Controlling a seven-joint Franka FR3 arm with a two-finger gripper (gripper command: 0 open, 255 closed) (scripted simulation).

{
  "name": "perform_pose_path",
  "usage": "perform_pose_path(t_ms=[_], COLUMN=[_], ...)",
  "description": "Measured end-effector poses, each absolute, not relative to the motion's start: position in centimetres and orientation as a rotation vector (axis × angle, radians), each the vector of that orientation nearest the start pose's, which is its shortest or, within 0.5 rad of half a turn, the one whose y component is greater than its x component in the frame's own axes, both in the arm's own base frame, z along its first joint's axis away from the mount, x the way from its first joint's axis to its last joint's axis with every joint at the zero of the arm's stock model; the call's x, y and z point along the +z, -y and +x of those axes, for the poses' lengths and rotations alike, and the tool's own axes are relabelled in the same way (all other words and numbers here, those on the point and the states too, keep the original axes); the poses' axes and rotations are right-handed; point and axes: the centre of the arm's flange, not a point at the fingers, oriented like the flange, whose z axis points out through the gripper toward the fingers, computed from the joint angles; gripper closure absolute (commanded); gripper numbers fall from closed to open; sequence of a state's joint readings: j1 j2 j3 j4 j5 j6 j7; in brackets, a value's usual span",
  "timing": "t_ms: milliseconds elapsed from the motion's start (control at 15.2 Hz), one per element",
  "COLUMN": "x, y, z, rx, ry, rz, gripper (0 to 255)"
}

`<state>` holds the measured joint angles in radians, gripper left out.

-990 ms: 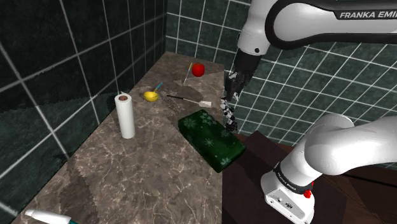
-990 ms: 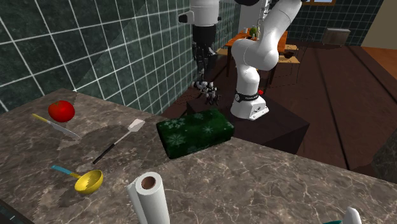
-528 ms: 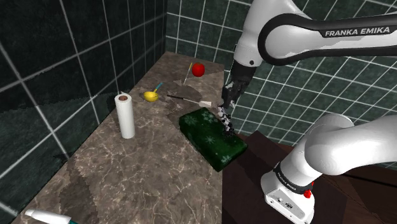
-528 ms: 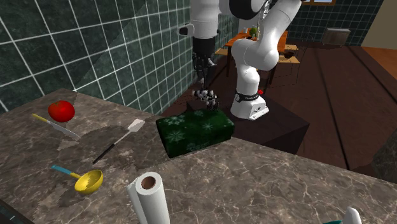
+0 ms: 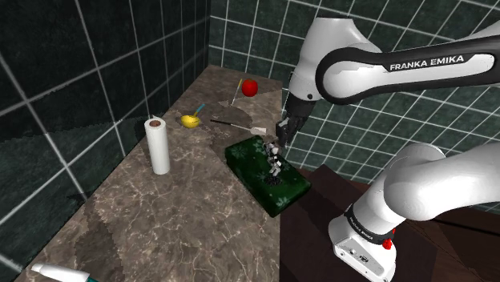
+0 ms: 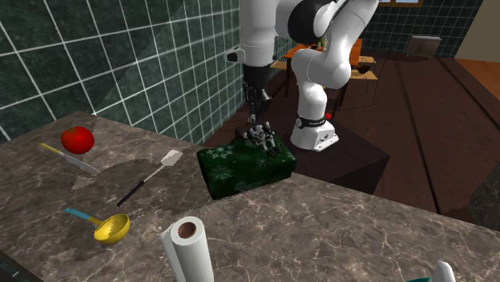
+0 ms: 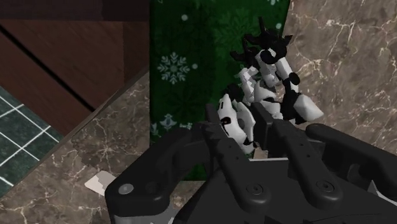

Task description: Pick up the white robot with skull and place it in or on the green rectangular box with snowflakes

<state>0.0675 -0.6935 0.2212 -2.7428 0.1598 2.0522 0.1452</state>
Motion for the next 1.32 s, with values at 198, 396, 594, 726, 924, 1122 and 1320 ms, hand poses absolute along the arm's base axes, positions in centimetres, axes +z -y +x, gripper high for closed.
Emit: perform_pose_path(t_ms=[198, 396, 594, 726, 924, 1122, 1320], x=[41.0, 41.0, 40.9, 40.8, 40.8, 43.4, 45.4], y=[-9.7, -9.6, -9.6, -9.6, -9.7, -9.5, -9.7], z=[31.7, 31.7, 31.7, 31.6, 31.6, 31.7, 31.6], rx=[-0.001, -0.002, 0.003, 0.008, 0.009, 0.006, 0.008], ry=[0.028, 0.028, 0.029, 0.03, 0.03, 0.03, 0.03], rz=[-3.141, -3.141, -3.141, -3.142, -3.142, -3.141, -3.141], gripper=[255, 255, 0, 0, 0, 0, 0])
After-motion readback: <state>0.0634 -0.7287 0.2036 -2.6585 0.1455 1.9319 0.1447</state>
